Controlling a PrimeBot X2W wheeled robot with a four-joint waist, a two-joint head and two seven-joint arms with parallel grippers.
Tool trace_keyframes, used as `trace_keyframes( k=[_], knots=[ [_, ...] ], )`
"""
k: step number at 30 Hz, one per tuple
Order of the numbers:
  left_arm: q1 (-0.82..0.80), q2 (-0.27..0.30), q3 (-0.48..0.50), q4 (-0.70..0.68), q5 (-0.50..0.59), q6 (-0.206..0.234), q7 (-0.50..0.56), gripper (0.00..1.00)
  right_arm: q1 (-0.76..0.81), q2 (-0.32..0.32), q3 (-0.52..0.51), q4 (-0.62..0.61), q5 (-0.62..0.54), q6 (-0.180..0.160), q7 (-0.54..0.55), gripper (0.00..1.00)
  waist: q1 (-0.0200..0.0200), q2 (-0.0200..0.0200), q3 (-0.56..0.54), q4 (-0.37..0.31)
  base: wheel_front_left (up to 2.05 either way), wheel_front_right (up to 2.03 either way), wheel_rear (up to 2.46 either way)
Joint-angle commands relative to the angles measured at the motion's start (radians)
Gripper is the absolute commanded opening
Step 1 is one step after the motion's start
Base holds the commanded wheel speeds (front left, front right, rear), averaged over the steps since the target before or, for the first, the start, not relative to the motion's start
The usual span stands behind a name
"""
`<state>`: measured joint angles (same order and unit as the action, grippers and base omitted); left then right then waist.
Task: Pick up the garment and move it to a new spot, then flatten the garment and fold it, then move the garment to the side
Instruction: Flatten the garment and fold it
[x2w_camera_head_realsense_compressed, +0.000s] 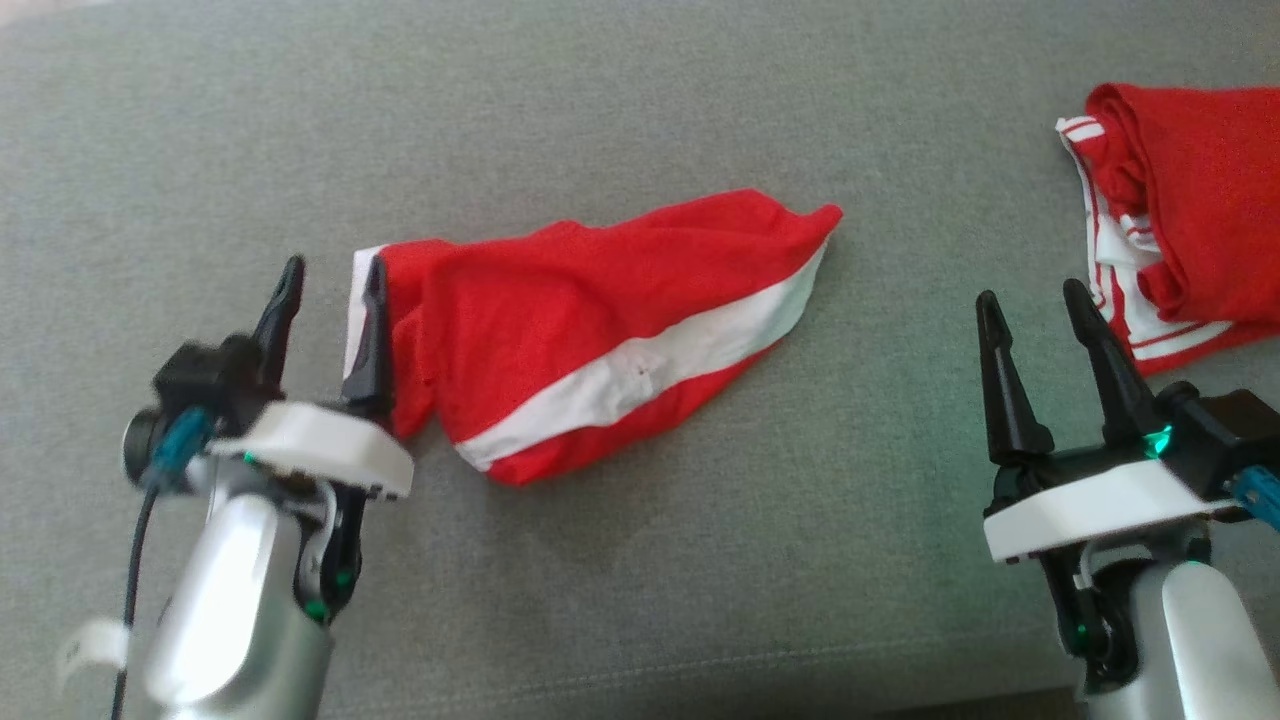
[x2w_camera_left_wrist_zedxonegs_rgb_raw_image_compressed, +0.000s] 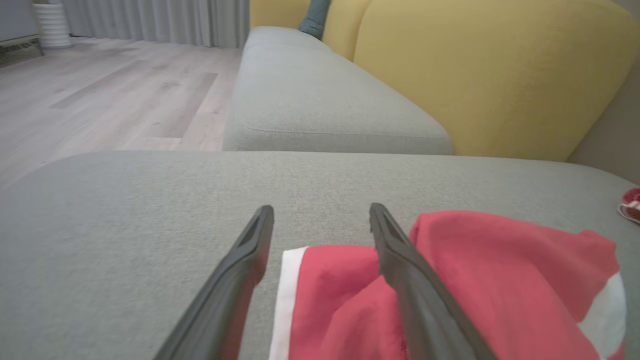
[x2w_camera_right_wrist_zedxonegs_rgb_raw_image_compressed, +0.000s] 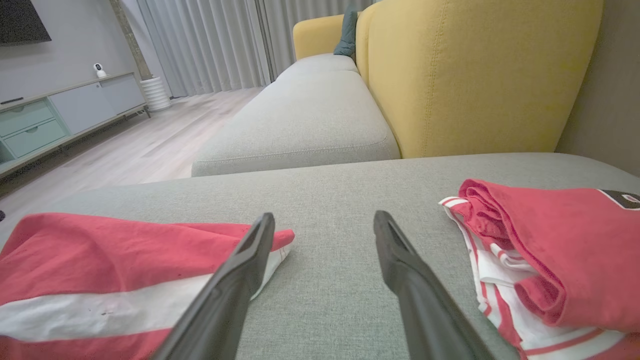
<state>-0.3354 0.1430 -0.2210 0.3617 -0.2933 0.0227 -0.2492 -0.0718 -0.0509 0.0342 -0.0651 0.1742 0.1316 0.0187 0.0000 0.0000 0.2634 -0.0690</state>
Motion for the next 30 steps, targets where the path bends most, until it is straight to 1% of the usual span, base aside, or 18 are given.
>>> trace_keyframes(
  k=[1,5,9,17,22,30],
  knots=[
    [0.014,0.01,0.049,-0.073,0.0,0.019,-0.012,1.0,-0.009,-0.01,0.025,-0.039,-0.009,-0.001,0.008,1.0,0.0,0.0,-0.014,0.012,0.0,0.0,0.0],
    [0.097,0.007,0.074,-0.181,0.017,0.054,-0.012,1.0,-0.002,-0.019,0.032,-0.039,-0.009,-0.001,0.017,1.0,0.0,0.0,-0.035,0.025,0.0,0.0,0.0],
    [0.179,0.004,0.08,-0.261,0.031,0.078,-0.012,1.0,0.006,-0.027,0.038,-0.039,-0.008,-0.001,0.024,1.0,0.0,0.0,-0.053,0.036,0.0,0.0,0.0],
    [0.29,-0.002,0.069,-0.349,0.043,0.112,-0.003,1.0,0.021,-0.035,0.042,-0.038,-0.007,-0.001,0.036,1.0,0.0,0.0,-0.08,0.05,0.0,0.0,0.0],
    [0.319,-0.001,0.062,-0.382,0.045,0.124,0.013,1.0,0.027,-0.037,0.043,-0.04,-0.003,-0.001,0.041,1.0,0.0,0.0,-0.085,0.055,0.0,0.0,0.0],
    [0.317,0.005,0.047,-0.394,0.047,0.122,0.018,1.0,0.024,-0.036,0.041,-0.044,-0.004,-0.001,0.044,1.0,0.0,0.0,-0.077,0.055,0.0,0.0,0.0]
  ],
)
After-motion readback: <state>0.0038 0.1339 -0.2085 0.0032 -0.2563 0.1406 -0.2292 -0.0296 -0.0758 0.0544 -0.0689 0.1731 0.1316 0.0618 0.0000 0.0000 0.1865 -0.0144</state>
